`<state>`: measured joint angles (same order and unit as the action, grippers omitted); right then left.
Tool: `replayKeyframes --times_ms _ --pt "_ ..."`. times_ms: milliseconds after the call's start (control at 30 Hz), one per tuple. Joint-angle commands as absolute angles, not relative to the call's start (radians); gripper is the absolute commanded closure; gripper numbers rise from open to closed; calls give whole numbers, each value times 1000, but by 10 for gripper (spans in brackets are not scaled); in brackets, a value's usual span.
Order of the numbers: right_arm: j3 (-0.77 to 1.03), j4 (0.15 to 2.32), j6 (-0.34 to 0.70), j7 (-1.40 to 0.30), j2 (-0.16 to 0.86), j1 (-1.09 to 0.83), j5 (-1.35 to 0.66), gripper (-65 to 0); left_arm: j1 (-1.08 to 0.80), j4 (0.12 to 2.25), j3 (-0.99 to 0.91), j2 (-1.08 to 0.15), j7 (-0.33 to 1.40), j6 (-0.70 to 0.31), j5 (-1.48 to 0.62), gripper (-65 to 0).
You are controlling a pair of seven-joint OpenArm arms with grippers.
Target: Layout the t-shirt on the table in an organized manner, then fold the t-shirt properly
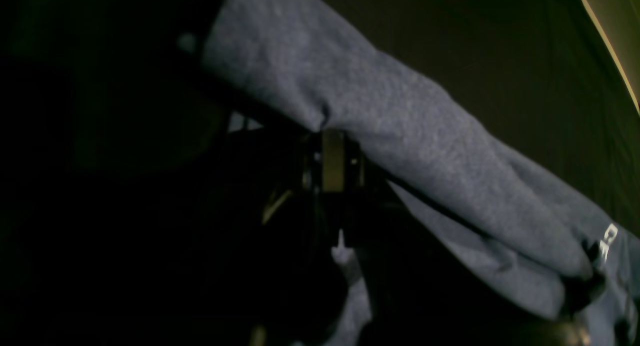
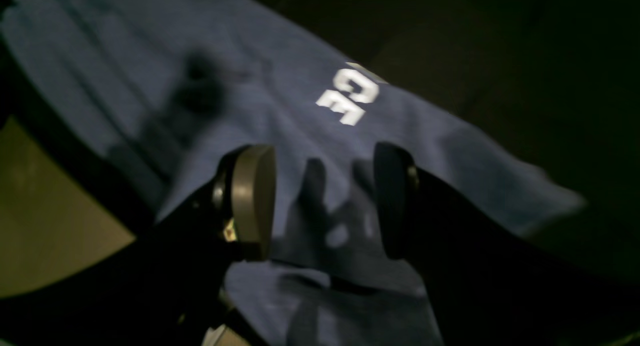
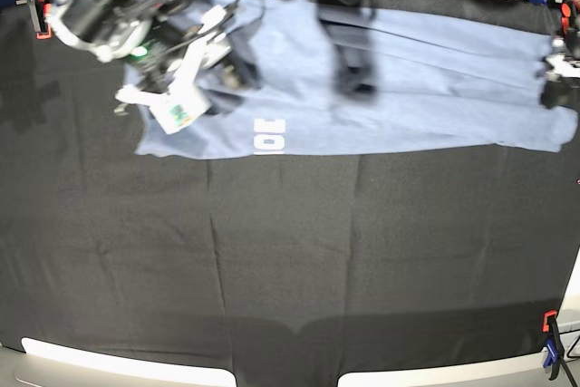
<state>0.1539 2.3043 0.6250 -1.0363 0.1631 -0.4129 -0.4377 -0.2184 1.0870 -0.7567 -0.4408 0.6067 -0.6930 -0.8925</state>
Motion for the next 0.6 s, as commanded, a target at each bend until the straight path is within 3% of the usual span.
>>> replayKeyframes --times_ms 0,133,400,567 --pt "175 2323 628 -1005 167 -410 -445 -307 -213 1104 -780 -466 602 -698 -925 0" --pt "239 2323 628 -991 167 -410 -450 -307 -218 1158 -804 -465 705 -698 -1005 0" --pt "255 2323 628 -1031 167 -411 -469 -307 -216 1171 -803 -460 717 -698 -934 0" --pt "255 2323 628 -1037 166 -411 -506 -307 -215 1171 -803 -459 671 -698 -932 -144"
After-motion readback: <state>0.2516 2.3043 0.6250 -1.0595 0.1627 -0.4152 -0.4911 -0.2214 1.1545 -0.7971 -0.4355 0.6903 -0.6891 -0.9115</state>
